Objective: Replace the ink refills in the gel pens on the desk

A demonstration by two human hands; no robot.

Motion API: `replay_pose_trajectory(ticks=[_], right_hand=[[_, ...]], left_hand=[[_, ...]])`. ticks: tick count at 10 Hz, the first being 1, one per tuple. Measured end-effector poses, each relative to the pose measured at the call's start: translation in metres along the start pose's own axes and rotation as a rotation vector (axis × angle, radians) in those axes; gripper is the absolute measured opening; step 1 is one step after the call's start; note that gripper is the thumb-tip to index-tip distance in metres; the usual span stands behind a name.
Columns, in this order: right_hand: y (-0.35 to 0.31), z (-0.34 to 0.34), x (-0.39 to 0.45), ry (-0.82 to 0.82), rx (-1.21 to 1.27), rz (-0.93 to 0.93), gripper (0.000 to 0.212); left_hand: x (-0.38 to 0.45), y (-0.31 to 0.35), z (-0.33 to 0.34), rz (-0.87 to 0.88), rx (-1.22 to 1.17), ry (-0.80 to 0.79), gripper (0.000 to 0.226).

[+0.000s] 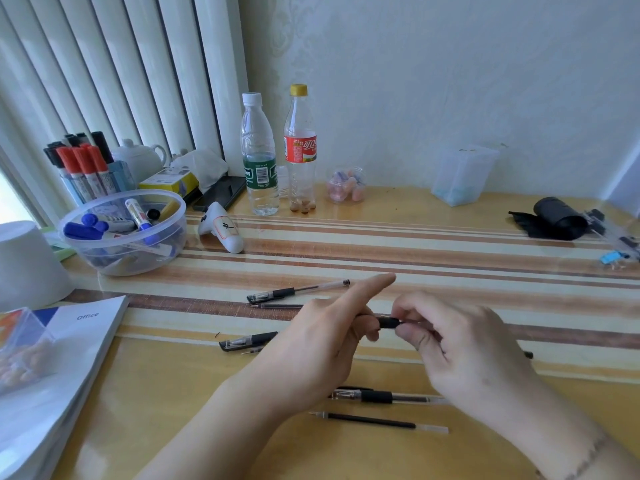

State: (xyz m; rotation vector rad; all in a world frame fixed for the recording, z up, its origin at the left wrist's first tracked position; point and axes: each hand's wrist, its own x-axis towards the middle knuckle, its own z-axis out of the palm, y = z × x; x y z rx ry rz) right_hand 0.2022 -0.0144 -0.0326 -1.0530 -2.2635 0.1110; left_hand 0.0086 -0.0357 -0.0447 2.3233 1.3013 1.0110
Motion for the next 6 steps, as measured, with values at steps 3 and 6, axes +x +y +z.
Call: replay_pose_trajectory(ticks=[3, 6], right_hand=[[0.079, -0.018, 0.006, 0.043, -0.083, 0.441, 0.017], [0.092, -0.006, 0.005, -0.176, -0.082, 0.481, 0.022]], left_hand=[[-0.001, -0.020, -0.016, -0.166, 0.159, 0.251, 0.045], [0.000, -0.024, -0.016, -0.155, 0.165, 0.279, 0.037]])
